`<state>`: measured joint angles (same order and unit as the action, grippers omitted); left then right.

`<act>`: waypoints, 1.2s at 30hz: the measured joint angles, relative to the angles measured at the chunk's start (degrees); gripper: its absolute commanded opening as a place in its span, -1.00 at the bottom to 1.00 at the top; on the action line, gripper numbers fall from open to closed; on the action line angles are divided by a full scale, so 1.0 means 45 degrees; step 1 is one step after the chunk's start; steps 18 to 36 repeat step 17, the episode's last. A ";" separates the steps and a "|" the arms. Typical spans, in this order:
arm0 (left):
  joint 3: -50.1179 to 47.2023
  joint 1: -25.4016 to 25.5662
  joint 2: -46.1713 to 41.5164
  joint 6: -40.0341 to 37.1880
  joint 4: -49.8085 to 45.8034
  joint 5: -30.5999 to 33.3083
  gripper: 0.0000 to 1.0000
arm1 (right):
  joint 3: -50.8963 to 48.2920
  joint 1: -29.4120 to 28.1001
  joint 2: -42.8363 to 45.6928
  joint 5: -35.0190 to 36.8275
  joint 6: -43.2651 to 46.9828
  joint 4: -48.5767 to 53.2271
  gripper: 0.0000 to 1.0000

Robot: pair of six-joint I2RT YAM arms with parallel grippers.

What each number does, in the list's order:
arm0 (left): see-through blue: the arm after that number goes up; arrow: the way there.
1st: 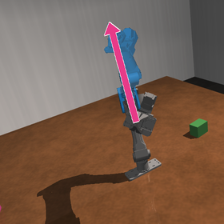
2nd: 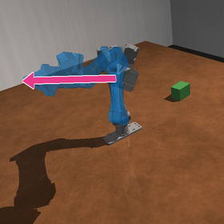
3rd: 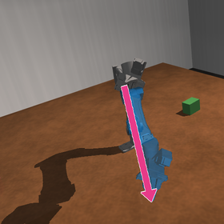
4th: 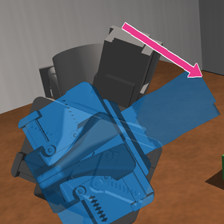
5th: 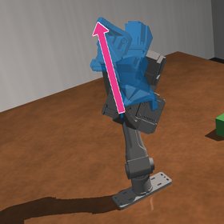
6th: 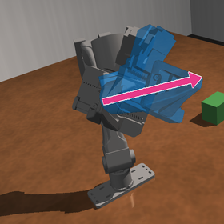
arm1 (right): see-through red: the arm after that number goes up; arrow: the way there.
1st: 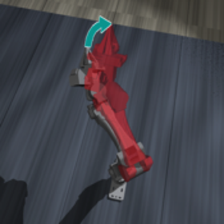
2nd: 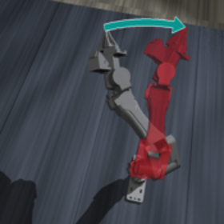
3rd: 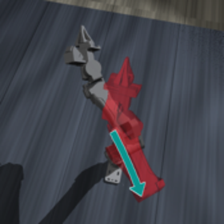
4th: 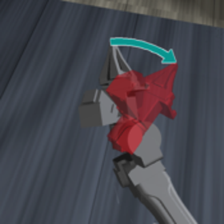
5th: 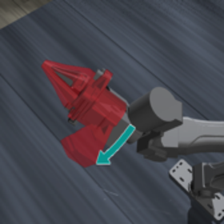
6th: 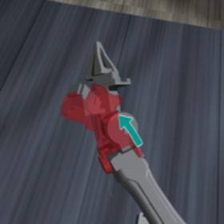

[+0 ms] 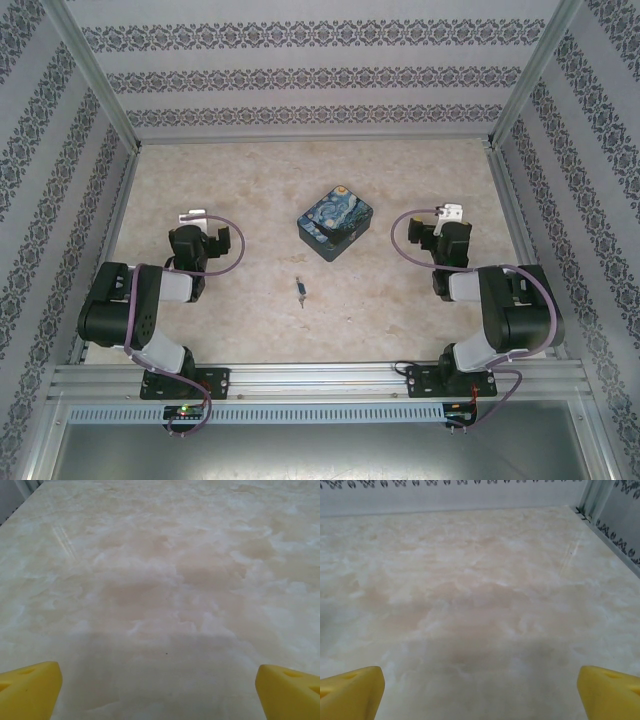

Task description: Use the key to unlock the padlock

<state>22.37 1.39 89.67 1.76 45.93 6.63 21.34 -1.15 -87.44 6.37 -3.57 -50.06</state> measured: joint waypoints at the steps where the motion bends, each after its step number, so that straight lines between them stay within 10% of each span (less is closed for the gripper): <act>1: 0.0000 0.0000 0.0000 0.0000 0.0000 -0.0058 0.99 | 0.0000 -0.0005 0.0005 -0.0024 0.0049 -0.0015 0.97; 36: 0.0000 0.0000 0.0000 -0.0005 0.0000 -0.0146 0.99 | 0.0010 -0.0019 0.0005 -0.0364 0.0189 0.0019 0.96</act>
